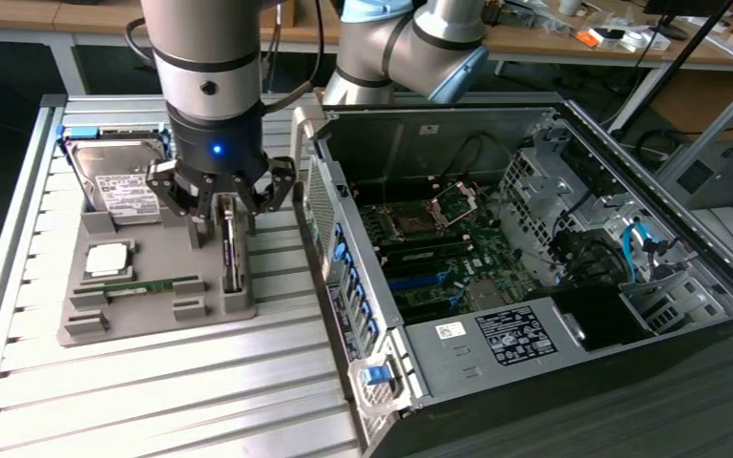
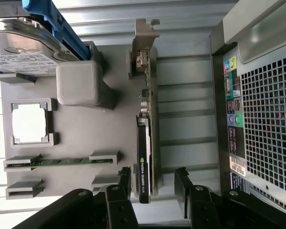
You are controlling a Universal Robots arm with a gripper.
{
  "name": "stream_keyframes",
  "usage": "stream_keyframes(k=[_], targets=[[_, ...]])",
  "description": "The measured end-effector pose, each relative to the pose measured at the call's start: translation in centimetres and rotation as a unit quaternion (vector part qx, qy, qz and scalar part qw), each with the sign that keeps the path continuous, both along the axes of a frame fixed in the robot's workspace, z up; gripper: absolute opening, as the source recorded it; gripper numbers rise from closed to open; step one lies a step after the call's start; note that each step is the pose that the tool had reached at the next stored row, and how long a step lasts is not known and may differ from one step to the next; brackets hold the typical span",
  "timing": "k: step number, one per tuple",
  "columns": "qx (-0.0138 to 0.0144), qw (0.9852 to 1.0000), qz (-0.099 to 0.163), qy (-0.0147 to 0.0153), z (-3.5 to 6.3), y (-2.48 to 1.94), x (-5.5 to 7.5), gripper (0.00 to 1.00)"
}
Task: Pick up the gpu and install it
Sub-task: 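Pick up the gpu and move the gpu toward the slot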
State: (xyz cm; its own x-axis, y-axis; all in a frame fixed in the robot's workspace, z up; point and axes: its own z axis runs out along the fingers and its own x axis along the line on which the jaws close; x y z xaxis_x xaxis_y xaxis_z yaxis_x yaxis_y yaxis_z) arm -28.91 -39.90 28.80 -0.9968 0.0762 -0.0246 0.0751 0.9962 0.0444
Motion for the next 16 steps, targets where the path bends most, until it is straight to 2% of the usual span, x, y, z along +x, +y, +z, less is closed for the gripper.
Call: stream_keyframes(k=[6, 11, 16], targets=[[0.0, 1.0, 0.0, 0.0, -0.64, 0.02, -0.1, 0.5], [0.0, 1.0, 0.0, 0.0001, -1.04, 0.2, -0.2, 0.5], [0.0, 1.0, 0.0, 0.0, -1.42, 0.78, -0.2, 0.5]])
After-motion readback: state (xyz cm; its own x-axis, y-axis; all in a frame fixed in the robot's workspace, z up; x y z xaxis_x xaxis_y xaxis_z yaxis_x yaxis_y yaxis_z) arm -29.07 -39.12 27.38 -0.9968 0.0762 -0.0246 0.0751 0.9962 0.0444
